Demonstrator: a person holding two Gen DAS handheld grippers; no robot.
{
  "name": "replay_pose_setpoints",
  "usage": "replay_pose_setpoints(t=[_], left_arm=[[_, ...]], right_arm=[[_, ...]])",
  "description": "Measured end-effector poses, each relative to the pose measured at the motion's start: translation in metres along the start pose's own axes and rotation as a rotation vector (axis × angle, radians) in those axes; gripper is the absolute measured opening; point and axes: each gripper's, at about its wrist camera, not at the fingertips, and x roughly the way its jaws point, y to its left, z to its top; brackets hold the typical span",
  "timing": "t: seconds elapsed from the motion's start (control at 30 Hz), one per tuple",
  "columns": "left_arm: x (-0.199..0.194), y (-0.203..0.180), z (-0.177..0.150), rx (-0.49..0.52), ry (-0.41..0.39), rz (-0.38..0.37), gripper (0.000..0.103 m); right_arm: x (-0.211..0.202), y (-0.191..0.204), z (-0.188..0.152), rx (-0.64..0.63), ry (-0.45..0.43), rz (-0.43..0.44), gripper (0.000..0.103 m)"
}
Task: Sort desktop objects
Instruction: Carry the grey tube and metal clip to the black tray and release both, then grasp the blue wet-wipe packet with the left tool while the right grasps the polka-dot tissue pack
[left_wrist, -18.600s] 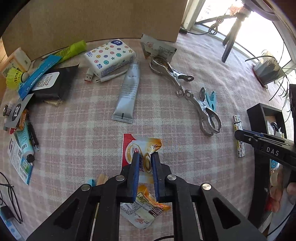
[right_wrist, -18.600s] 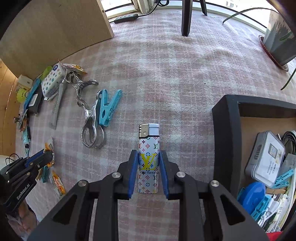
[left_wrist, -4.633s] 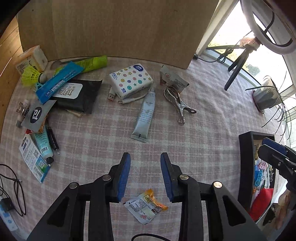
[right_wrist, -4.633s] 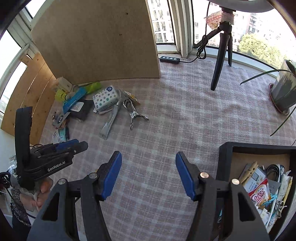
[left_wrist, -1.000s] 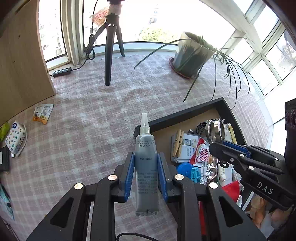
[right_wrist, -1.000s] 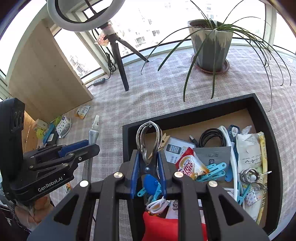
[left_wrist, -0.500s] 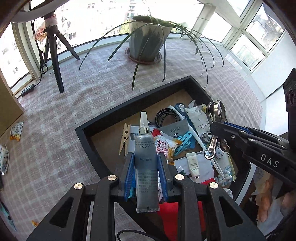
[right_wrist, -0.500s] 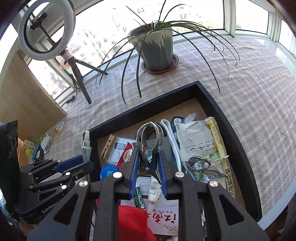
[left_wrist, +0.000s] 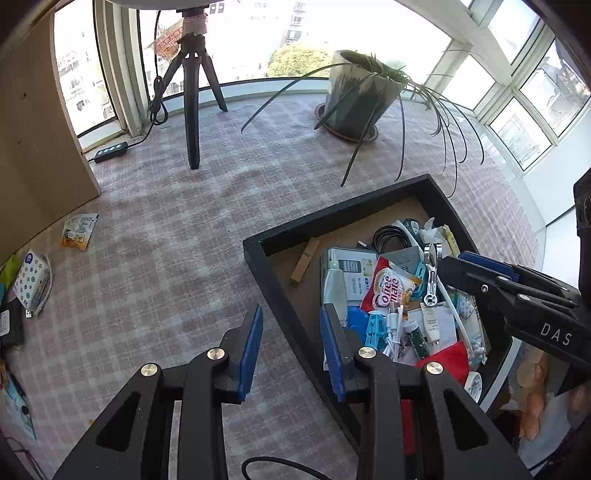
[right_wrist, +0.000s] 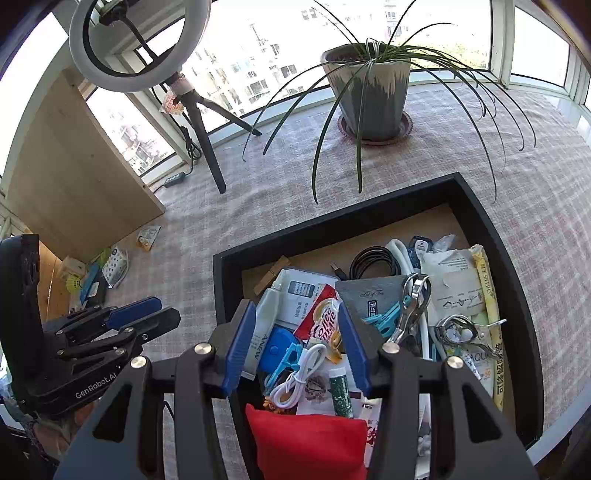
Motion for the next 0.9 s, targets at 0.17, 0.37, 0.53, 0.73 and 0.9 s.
replay_pose_setpoints(t=[0.17,0.37,0.53,0.73,0.9], left_arm=[[-0.011,0.047,-0.006,-0.083,-0.01,0.038,0.031],[-0.026,0.115,-0.015,-0.182,-0.022,0.103,0.031],[-0.045,0.187,-0.025,-0.29,-0.018,0.149,0.031],[-0.074,0.282,-0.037,-0.398,-0.007,0.201,0.033],[-0.077,0.368,-0.044,-0.529,0.007,0.26,0.034]], right_arm=[[0.015,0.033,0.006,-0.064,0.032,0.025,0.05],[0.032,0.089,0.013,-0.166,0.07,0.067,0.05],[0.048,0.155,0.02,-0.289,0.115,0.114,0.051],[0.079,0.255,0.035,-0.468,0.168,0.159,0.053],[0.123,0.334,0.048,-0.539,0.23,0.236,0.053]])
